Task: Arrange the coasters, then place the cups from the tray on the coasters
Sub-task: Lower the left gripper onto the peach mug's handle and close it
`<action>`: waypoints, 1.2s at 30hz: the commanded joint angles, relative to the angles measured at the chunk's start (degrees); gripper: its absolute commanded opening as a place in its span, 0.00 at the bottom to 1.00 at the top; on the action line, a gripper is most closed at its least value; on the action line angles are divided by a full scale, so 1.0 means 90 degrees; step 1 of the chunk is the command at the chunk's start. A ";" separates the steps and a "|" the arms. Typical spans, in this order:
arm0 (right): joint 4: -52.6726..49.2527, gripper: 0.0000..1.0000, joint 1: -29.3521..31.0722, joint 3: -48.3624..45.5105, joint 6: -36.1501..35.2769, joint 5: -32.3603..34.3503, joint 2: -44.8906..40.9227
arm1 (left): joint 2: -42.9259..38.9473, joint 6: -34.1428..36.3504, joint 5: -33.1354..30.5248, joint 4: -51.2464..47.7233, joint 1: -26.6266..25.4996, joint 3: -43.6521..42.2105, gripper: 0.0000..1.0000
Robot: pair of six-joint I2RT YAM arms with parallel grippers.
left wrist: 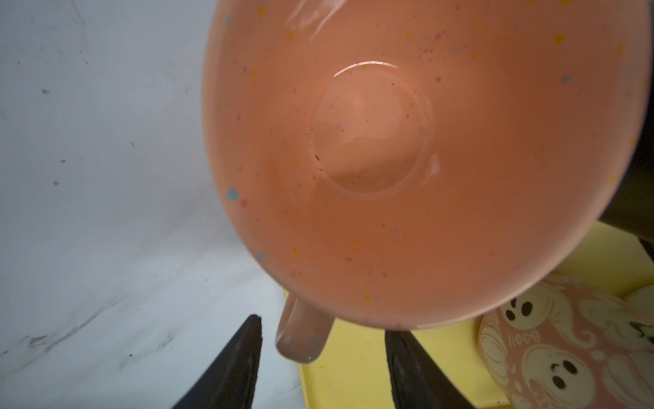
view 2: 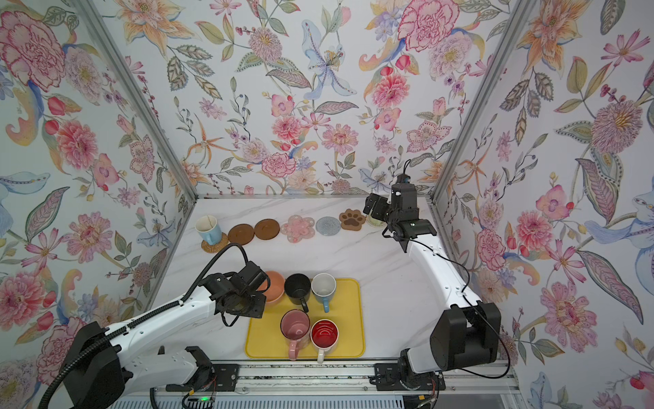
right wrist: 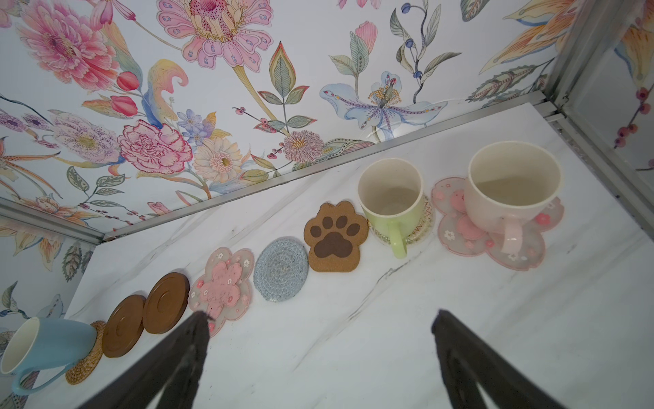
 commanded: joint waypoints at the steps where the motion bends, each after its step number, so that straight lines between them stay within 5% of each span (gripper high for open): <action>1: 0.0076 0.99 -0.0009 -0.0069 0.0006 0.0019 -0.0229 | 0.0129 0.0055 -0.0052 0.0096 -0.0042 -0.0085 0.55; 13: 0.0058 0.99 -0.0023 -0.0079 -0.0019 0.0018 -0.0182 | 0.0036 -0.0057 0.0305 0.0326 -0.0049 -0.0193 0.39; 36: 0.0053 0.99 -0.0018 -0.0050 -0.0030 -0.0023 -0.0192 | 0.0394 -0.0122 0.0172 0.0732 -0.0049 -0.0425 0.30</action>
